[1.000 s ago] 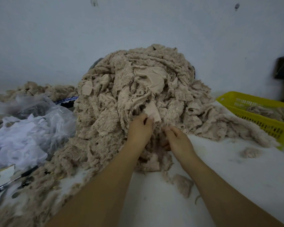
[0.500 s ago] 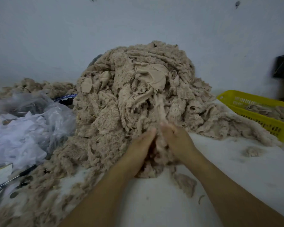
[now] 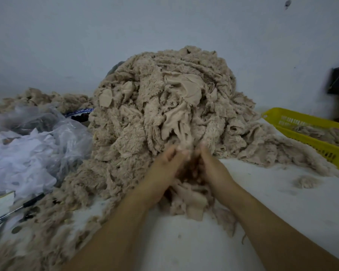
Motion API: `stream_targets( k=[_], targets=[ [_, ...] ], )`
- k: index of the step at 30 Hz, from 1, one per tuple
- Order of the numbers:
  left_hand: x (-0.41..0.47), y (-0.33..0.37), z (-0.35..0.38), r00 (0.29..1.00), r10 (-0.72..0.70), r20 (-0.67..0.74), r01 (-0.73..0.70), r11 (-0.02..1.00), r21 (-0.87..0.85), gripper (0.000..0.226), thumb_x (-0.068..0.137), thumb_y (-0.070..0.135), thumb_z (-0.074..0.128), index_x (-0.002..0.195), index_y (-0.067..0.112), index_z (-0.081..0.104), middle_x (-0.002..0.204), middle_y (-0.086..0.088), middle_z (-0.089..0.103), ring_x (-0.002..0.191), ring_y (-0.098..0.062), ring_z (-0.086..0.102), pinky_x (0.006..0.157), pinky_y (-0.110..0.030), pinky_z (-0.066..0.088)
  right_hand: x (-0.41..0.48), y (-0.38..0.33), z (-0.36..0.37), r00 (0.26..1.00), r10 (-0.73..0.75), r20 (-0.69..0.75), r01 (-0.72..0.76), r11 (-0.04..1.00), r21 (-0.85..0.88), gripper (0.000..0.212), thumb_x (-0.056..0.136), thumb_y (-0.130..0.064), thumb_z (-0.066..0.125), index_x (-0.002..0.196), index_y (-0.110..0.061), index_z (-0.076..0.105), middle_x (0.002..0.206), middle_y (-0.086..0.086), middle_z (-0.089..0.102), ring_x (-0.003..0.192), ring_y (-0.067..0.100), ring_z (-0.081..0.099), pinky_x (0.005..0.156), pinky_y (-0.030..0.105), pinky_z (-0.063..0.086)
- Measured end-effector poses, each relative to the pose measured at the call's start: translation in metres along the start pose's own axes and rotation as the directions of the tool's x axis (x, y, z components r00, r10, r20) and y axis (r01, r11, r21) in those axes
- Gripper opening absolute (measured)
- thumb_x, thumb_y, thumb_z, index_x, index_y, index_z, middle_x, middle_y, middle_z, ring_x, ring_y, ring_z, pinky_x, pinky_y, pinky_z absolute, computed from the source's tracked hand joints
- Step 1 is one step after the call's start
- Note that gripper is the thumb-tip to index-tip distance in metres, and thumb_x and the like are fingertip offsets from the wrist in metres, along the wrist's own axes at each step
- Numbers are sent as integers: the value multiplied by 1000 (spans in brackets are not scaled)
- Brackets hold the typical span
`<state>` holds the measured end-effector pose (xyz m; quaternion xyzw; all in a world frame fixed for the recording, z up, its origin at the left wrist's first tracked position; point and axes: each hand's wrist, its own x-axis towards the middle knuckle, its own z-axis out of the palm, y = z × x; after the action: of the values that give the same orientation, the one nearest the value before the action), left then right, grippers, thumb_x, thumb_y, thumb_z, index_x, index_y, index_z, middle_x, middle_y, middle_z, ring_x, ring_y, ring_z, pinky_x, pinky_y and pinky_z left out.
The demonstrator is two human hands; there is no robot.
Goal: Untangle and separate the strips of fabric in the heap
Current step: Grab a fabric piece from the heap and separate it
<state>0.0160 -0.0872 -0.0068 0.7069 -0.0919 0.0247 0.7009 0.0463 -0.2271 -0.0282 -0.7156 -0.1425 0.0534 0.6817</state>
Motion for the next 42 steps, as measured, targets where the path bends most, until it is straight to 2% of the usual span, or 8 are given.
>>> stream_targets(
  k=[2,8,14,21,28,32,38,42],
  targets=[
    [-5,1,7,988,25,150,-57,976,211,17,99,21,57,83,22,63,72,14,61,69,0,55,68,-16,43,6,-2,-7,998,70,-12,-66,982,177,56,94,-65,41,108,-22,72,108,5,72,102,16,66,90,33,51],
    [-6,2,10,947,-52,318,-94,900,427,32,97,21,59,67,28,52,62,13,42,58,-4,37,57,-20,34,9,0,-8,970,119,-211,-109,992,59,28,97,-29,51,75,-14,59,64,6,55,57,10,55,55,26,45],
    [-3,-8,10,992,-121,15,118,984,135,27,100,39,55,86,22,71,78,17,70,76,0,66,66,-10,49,4,-10,-6,945,-147,-291,55,951,-305,51,103,-47,36,65,-15,50,58,-2,56,61,12,55,65,28,45],
    [6,-5,-8,950,-306,-63,253,871,-421,35,89,47,64,103,19,78,106,-7,76,98,-19,73,73,-28,59,-14,-9,23,971,-182,153,232,867,-442,52,89,-64,33,62,-24,52,61,-9,60,59,1,54,62,17,43],
    [22,-10,-28,894,-359,-269,-2,596,-803,38,107,32,35,76,17,49,51,5,46,41,-7,39,41,-17,35,3,-3,-8,921,-7,-389,-39,993,-110,55,102,-48,40,54,-20,48,56,5,48,56,17,45,64,31,37],
    [20,-11,-36,907,-343,-245,-40,508,-860,53,106,45,33,69,16,55,56,1,47,42,-9,40,41,-19,36,7,-3,-24,873,23,-487,-53,998,-47,52,100,-46,46,52,-27,42,50,-5,41,51,16,40,60,32,32],
    [14,-12,-16,956,-270,-118,183,859,-479,73,91,73,37,112,15,74,107,-4,76,101,-17,71,72,-23,56,4,-2,-7,962,45,-271,-77,991,-111,31,100,-41,47,76,-21,53,75,2,54,61,12,48,60,29,40],
    [3,-14,-1,981,-177,-72,177,984,-13,36,90,61,58,87,33,80,94,1,78,92,-13,74,80,-28,57,-4,-2,5,993,-36,-115,20,991,-136,33,101,-37,48,73,-21,58,66,-9,61,63,6,57,60,22,46]
  ],
)
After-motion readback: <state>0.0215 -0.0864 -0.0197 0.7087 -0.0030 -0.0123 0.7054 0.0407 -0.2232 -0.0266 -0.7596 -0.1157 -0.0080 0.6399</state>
